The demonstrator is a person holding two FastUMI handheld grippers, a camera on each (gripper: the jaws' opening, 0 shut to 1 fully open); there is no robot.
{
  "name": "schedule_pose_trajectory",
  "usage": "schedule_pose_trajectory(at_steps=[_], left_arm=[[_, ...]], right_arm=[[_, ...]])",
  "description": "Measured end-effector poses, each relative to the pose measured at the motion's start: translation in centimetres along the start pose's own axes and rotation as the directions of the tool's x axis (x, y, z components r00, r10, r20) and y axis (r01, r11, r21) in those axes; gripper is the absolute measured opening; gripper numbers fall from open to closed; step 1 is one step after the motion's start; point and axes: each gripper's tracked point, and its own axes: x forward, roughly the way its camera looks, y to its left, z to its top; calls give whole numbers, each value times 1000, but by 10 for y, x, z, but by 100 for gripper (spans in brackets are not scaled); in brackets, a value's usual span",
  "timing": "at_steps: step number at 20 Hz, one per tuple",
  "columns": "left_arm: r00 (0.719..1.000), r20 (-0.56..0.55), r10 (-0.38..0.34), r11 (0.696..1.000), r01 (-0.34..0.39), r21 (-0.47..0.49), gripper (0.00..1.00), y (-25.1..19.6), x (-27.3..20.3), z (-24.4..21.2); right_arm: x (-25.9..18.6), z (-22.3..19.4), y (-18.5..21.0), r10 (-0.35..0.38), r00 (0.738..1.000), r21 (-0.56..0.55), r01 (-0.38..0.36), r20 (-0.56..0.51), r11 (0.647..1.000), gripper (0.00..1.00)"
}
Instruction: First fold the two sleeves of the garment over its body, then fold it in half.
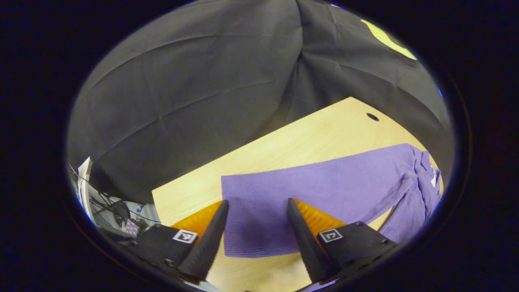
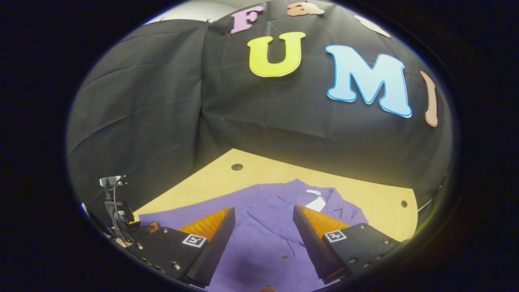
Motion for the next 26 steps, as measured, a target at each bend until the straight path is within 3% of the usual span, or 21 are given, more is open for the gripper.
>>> schedule_pose_trajectory(at_steps=[3,6,8,9,13,15,19,22,26], left_arm=[[999,1,-34,999,34,15,65,-5,3,0],[999,1,-54,998,54,32,17,-10,3,2],[997,13,-69,997,69,28,16,-13,4,2],[996,-8,-85,996,85,28,7,-16,2,5],[982,-36,-184,978,180,-105,7,-35,-5,14],[976,-18,-216,970,212,-122,7,-42,-13,25],[940,32,-339,923,339,-180,7,-91,-44,54],[915,77,-396,910,402,-96,7,-128,-61,75],[849,93,-520,852,523,-9,7,-208,-94,92]], right_arm=[[-1,-4,-2,-2,1000,9,2,-3,1000,89],[-4,-6,-7,-5,1000,27,5,1,1000,89],[-6,-7,-11,-10,1000,40,9,7,999,89],[-7,-8,-15,-16,1000,49,16,9,999,90],[-17,-9,-36,-63,998,89,60,31,994,89],[-21,-12,-48,-89,995,101,85,36,991,89],[-30,-27,-75,-139,990,122,135,23,983,89],[-39,-39,-96,-172,985,170,168,10,971,89],[-53,-52,-126,-229,974,219,224,-4,950,89]])
